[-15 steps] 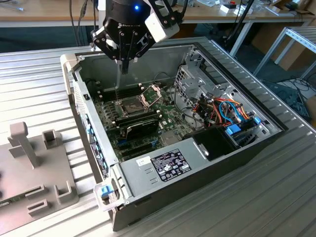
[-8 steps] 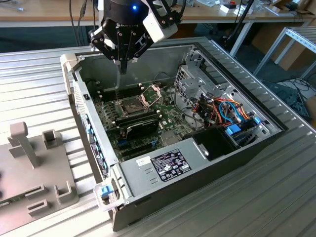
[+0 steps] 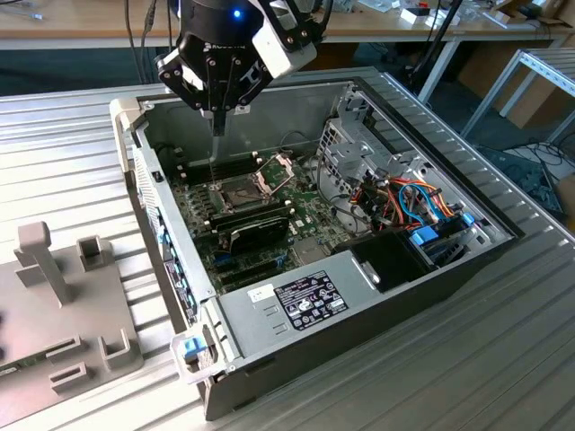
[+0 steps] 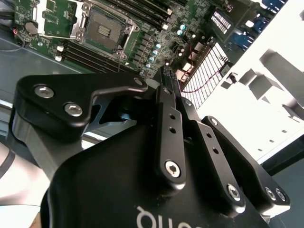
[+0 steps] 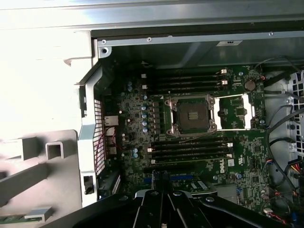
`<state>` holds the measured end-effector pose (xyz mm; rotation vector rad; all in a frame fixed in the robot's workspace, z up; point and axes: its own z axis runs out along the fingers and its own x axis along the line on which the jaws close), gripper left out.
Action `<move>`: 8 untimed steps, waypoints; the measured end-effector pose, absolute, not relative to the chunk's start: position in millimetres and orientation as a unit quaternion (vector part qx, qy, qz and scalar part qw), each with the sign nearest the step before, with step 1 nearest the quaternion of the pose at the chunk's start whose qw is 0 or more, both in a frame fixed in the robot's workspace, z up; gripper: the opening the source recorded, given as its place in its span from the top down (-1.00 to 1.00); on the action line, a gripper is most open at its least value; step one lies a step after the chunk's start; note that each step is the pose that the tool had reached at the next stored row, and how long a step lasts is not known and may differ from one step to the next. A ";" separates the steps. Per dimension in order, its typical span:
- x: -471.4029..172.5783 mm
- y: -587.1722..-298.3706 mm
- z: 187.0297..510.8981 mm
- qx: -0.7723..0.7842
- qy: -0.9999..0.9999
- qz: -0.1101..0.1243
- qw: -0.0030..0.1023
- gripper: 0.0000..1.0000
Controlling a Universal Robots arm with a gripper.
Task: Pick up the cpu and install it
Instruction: 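Reach for the cpu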
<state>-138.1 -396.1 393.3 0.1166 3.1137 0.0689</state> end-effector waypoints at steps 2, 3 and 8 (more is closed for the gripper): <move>-138.4 -396.2 393.3 0.037 0.999 0.022 0.012 0.79; -138.5 -396.2 393.3 0.037 0.999 0.022 0.012 0.79; -140.2 -396.2 393.3 0.037 0.999 0.022 0.012 0.79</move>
